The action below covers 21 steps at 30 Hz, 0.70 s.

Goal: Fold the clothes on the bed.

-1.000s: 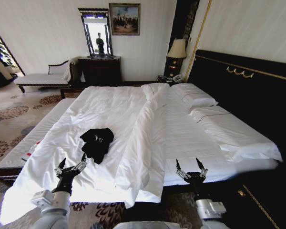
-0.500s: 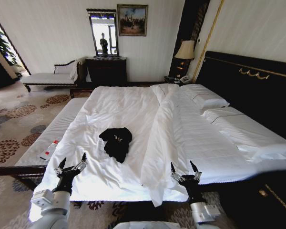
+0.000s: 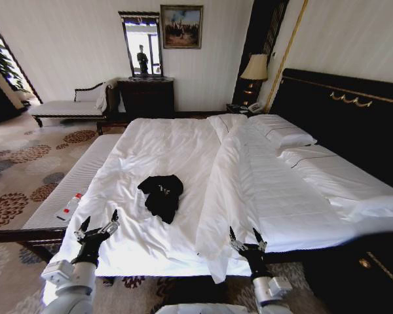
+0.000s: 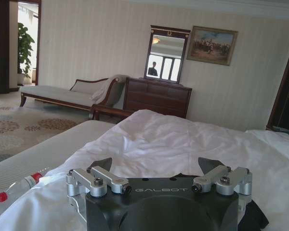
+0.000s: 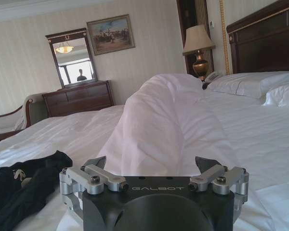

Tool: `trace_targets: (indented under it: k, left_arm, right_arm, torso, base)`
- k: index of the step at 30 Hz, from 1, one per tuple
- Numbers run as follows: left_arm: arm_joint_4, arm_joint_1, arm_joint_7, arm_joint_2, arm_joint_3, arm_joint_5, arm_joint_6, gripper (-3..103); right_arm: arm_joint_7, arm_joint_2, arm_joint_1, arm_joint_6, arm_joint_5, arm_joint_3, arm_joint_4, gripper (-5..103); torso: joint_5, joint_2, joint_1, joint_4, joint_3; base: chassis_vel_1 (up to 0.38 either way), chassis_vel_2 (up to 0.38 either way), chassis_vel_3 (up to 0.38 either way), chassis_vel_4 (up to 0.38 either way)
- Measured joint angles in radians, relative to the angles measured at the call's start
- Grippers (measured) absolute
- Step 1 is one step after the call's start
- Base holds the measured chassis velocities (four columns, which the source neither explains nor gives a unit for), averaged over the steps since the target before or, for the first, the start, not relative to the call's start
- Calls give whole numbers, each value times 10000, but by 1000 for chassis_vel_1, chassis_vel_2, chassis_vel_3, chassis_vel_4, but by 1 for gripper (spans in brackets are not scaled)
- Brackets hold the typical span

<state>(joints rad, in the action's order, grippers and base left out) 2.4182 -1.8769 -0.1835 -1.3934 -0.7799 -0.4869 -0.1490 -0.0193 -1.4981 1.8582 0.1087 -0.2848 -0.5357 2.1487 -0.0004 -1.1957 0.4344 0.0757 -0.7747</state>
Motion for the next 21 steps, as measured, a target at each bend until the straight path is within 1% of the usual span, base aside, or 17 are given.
trace_targets:
  k: [3,13,14,15,17,18,20,21]
  left_arm:
    - [-21,6,-17,-13,5,8,-2,100]
    - [-92,41,-22,-23,0,12,-6,100]
    - [-112,45,-27,-6,-9,9,-8,100]
    - [-125,50,-28,6,-12,6,-9,100]
    - [-157,78,-31,41,-14,1,-11,100]
    - [-157,78,-31,41,-14,1,-11,100]
    - [-177,105,-32,51,-12,-1,-13,100]
    - [-186,118,-32,53,-9,-1,-15,100]
  right_arm:
    - [-4,-5,-20,-53,-121,67,28,100]
    - [15,-156,-259,-337,-58,315,-353,100]
    - [1,-163,-308,-399,-91,309,-395,103]
    - [-12,-164,-336,-427,-105,293,-418,103]
    - [-53,-159,-375,-489,-127,243,-447,95]
    - [-53,-159,-375,-489,-127,243,-447,95]
    - [-79,-145,-378,-562,-155,216,-454,85]
    - [-84,-143,-381,-577,-156,212,-463,85]
  torso:
    - [1,-1,0,1,0]
    - [5,-1,0,2,0]
    - [4,0,0,1,0]
    - [4,0,0,1,0]
    - [4,0,0,1,0]
    - [4,0,0,1,0]
    - [4,0,0,1,0]
    - [4,0,0,1,0]
  base:
    - [0,0,0,0]
    - [0,0,0,0]
    - [0,0,0,0]
    - [0,0,0,0]
    - [0,0,0,0]
    - [0,0,0,0]
    - [0,0,0,0]
    - [0,0,0,0]
